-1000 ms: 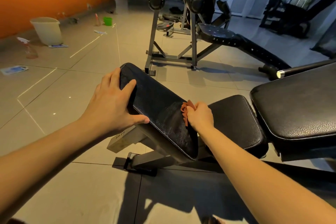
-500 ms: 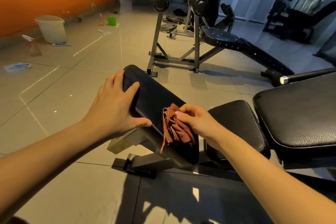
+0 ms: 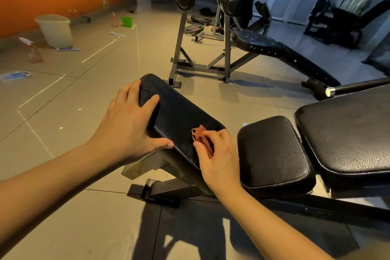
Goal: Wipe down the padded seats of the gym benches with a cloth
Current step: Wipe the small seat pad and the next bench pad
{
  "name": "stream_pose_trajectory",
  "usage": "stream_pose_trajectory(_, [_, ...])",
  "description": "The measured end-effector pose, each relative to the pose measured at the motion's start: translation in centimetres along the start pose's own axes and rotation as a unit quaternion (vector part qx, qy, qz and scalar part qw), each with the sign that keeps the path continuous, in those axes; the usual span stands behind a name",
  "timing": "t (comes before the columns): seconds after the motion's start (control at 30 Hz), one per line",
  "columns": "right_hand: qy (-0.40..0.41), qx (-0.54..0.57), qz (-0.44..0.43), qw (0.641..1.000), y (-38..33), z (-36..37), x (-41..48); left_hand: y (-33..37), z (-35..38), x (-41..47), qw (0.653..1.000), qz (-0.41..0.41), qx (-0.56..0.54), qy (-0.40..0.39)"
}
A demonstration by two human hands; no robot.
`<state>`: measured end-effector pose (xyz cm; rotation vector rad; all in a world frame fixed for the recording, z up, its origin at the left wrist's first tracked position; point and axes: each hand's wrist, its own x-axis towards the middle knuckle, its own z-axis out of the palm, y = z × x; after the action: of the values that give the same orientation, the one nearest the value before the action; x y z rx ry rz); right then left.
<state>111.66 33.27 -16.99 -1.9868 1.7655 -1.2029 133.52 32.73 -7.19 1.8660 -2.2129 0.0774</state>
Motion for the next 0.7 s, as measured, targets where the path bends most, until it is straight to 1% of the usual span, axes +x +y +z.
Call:
stream_pose_trajectory(0.07, [0.01, 0.001, -0.01, 1.0, -0.4, 0.0, -0.5, 0.0, 0.0, 0.0, 1.0, -0.001, 0.003, -0.002])
stream_pose_trajectory(0.13, [0.004, 0.009, -0.028, 1.0, -0.5, -0.1, -0.9, -0.1, 0.1, 0.0, 1.0, -0.004, 0.001, 0.0])
stream_pose_trajectory(0.23, [-0.008, -0.017, -0.067, 0.998, -0.3, 0.0, -0.5, -0.1, 0.3, 0.0, 1.0, -0.005, 0.001, 0.0])
stream_pose_trajectory(0.27, [-0.008, -0.024, -0.063, 0.998, 0.0, 0.3, 0.4, 0.0, 0.2, 0.1, 1.0, -0.007, -0.002, 0.0])
stream_pose_trajectory(0.37, [0.003, -0.058, 0.012, 0.998, 2.2, 1.1, 5.1, 0.3, 0.1, 0.0, 1.0, -0.015, -0.007, -0.007])
stream_pose_trajectory(0.43, [-0.007, -0.095, 0.065, 0.993, 4.0, 1.5, 8.4, 0.3, 0.1, -0.1, 1.0, -0.015, -0.013, -0.004])
stream_pose_trajectory(0.53, [-0.003, -0.108, 0.094, 0.99, 4.4, 1.7, 9.5, 0.4, 0.0, -0.2, 1.0, -0.015, -0.019, -0.003])
stream_pose_trajectory(0.6, [-0.003, -0.085, 0.071, 0.994, 2.8, 1.3, 7.8, 0.4, 0.0, -0.1, 1.0, -0.019, -0.018, -0.007])
stream_pose_trajectory(0.63, [-0.006, -0.068, 0.043, 0.997, 1.6, 1.1, 6.5, 0.5, 0.1, 0.0, 1.0, -0.019, -0.017, -0.007])
stream_pose_trajectory(0.7, [-0.017, -0.034, -0.042, 0.998, -1.1, 0.5, 3.1, 0.5, 0.2, 0.1, 1.0, -0.018, -0.015, -0.001])
